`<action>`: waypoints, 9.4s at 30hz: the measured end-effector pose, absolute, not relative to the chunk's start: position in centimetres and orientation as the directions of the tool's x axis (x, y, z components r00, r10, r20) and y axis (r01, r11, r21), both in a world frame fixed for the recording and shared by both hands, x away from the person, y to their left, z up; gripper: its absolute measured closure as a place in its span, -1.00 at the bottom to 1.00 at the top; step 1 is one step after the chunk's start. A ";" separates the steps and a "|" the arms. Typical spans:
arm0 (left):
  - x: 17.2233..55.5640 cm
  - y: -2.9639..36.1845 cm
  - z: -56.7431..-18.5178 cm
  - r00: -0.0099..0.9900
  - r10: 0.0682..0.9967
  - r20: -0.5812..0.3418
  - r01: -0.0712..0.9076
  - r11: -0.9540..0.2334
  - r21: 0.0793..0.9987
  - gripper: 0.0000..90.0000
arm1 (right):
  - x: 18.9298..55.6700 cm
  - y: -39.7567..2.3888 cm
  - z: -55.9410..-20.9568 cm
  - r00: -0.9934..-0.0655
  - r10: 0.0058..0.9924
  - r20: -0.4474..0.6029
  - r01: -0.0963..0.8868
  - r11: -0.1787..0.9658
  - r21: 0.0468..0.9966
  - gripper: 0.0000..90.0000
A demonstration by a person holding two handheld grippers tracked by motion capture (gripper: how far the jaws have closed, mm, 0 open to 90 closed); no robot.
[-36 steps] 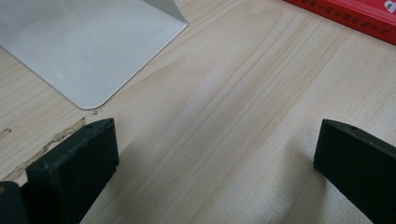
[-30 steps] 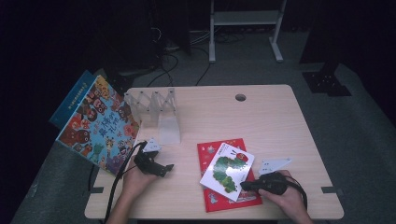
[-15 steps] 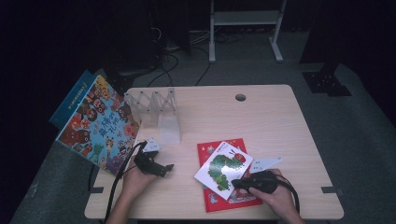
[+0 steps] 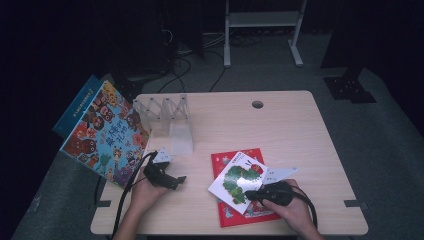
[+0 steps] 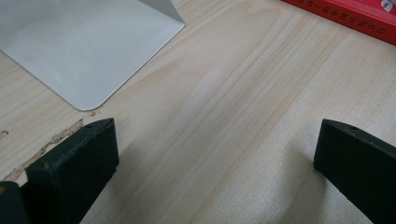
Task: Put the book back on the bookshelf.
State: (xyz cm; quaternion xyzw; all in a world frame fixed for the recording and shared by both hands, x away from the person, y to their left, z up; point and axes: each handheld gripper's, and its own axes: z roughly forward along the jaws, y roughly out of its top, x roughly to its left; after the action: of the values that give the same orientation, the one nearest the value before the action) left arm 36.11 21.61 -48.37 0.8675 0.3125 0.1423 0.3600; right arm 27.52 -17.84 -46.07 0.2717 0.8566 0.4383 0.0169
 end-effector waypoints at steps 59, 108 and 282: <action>36.0 21.4 -47.6 0.779 0.627 -0.016 0.453 -0.545 0.705 -1.00 | 30.5 -18.3 -46.0 -0.798 0.598 0.076 0.408 0.444 0.798 0.06; 39.6 10.7 -46.2 0.885 0.430 -0.179 0.438 -0.639 0.633 -1.00 | 29.2 -16.9 -45.8 -0.830 0.546 0.112 0.416 0.473 0.777 0.85; 32.2 27.8 -36.9 0.728 0.670 -0.147 0.501 -0.373 0.781 0.67 | 37.3 -28.5 -48.7 -0.359 0.933 0.013 0.635 0.234 0.736 -0.71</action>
State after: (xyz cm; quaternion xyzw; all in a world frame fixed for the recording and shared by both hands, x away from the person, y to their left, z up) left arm 32.21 27.84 -36.90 0.8228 0.3556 0.0976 0.4324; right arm 37.31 -28.48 -48.65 0.5206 0.7532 0.3346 0.2228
